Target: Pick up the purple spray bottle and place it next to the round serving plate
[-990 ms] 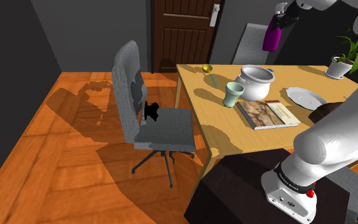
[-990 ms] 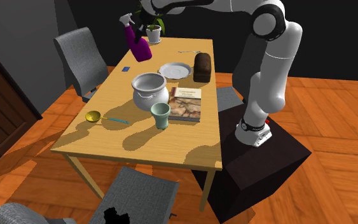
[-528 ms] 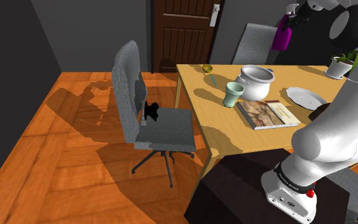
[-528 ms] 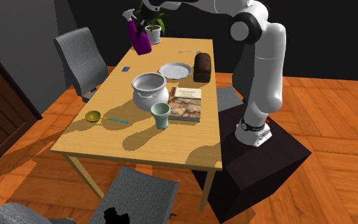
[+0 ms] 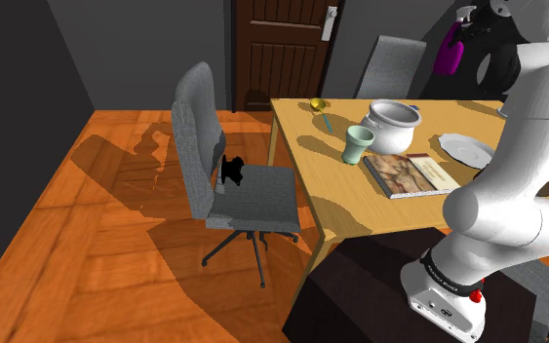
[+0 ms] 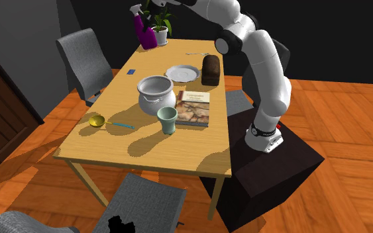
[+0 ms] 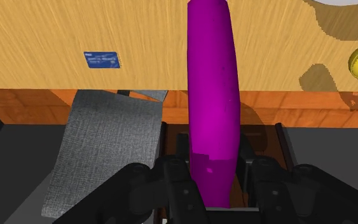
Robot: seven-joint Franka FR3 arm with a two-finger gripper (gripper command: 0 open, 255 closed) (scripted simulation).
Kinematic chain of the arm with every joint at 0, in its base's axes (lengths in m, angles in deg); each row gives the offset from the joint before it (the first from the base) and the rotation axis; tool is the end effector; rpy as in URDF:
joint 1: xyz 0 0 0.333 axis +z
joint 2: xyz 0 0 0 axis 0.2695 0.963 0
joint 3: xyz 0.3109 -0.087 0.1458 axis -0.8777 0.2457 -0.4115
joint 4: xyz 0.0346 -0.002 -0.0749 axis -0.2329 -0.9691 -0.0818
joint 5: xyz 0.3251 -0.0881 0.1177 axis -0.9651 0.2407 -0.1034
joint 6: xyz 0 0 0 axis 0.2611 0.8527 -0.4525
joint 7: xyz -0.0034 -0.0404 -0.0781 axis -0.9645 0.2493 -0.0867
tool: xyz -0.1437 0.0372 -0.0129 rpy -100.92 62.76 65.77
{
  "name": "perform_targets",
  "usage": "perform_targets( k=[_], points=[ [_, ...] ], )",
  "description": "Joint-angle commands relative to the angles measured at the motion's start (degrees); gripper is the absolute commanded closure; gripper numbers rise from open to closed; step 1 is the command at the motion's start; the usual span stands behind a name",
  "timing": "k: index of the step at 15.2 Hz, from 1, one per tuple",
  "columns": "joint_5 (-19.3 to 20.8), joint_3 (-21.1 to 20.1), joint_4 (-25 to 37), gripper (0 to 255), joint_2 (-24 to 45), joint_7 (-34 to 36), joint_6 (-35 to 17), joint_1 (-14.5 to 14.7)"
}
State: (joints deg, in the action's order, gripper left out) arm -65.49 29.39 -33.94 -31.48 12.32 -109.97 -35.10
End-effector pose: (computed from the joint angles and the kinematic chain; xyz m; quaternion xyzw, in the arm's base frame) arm 0.3591 -0.6531 0.6058 0.9277 -0.2548 0.2626 0.0741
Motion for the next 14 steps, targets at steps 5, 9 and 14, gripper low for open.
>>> perform_targets(
  k=[5, 9, 14],
  points=[
    [-0.85, -0.26, -3.22, 255, 0.43, -2.34, -2.96, -0.29],
    [-1.04, -0.27, -8.32, 255, -0.80, -3.89, -6.49, 0.83],
    [-1.54, -0.46, -13.44, 255, -1.64, -5.70, -10.43, 1.79]
  ],
)
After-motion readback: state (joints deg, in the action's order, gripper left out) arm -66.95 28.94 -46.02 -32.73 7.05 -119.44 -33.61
